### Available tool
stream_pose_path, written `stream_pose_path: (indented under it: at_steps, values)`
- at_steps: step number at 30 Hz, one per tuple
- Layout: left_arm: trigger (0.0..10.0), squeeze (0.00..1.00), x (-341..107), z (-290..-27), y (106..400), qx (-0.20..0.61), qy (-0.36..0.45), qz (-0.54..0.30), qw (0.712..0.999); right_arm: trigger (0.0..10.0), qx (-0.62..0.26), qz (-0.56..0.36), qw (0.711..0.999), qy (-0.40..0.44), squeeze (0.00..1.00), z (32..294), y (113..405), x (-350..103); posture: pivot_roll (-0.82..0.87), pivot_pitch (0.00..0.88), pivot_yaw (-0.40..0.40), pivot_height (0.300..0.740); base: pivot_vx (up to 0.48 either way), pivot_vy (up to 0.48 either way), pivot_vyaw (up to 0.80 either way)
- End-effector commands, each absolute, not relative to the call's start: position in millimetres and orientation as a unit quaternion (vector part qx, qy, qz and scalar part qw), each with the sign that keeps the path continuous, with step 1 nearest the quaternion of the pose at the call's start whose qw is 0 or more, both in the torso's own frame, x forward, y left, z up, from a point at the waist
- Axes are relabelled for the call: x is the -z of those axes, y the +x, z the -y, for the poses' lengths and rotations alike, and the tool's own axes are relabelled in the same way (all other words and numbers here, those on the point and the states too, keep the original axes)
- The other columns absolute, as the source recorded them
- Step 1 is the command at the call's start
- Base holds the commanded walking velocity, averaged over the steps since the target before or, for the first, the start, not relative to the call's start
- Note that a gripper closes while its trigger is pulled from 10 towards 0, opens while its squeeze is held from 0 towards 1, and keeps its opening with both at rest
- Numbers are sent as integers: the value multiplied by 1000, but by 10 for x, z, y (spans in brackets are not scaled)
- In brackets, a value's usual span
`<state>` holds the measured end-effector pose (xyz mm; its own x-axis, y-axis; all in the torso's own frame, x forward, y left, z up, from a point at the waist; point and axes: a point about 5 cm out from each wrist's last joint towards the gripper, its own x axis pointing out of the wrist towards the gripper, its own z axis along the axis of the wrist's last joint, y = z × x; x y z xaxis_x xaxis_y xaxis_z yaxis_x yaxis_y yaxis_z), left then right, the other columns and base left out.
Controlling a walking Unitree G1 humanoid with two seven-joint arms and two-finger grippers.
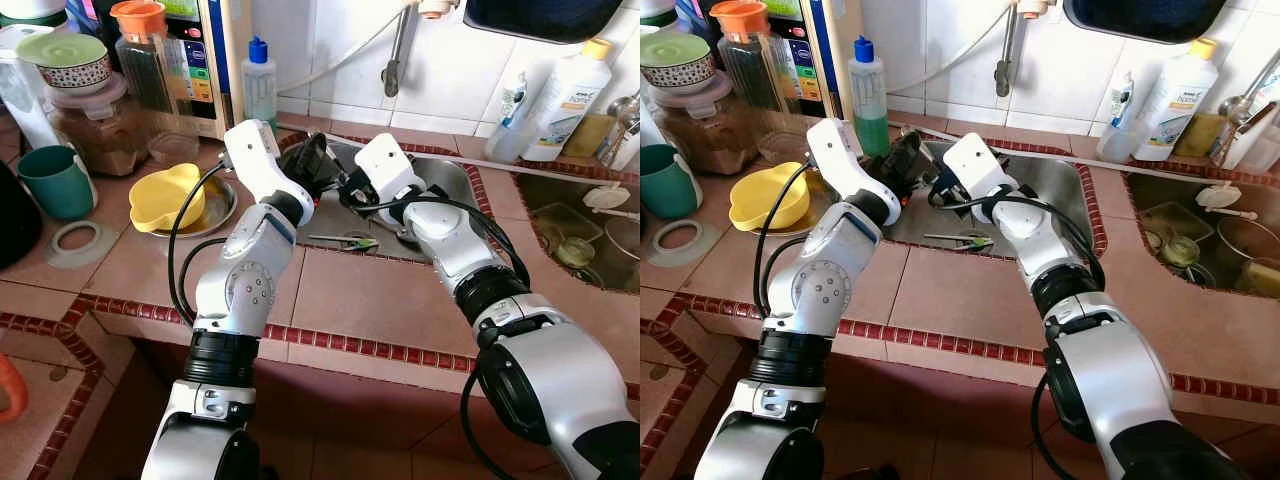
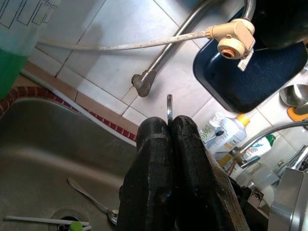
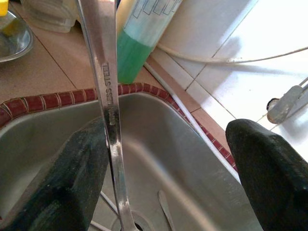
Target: Kitchen organization
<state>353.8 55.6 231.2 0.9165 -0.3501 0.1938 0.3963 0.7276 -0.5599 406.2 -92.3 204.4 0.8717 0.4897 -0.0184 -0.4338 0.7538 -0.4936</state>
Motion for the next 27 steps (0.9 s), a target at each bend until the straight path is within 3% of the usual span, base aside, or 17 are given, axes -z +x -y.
stream_pose_path:
  at_steps: [1,27]
  values:
    - [4314,0,-2314,-384,3499,215,-328,28,920,10000,-239,53,938,-244,1000,956,4083,-2083,0,45,-59,740,0,0,0]
    - [4314,0,-2310,-381,3498,215,-329,27,919,10000,-238,53,938,-245,1000,966,4086,-2086,-2,45,-60,740,0,0,0]
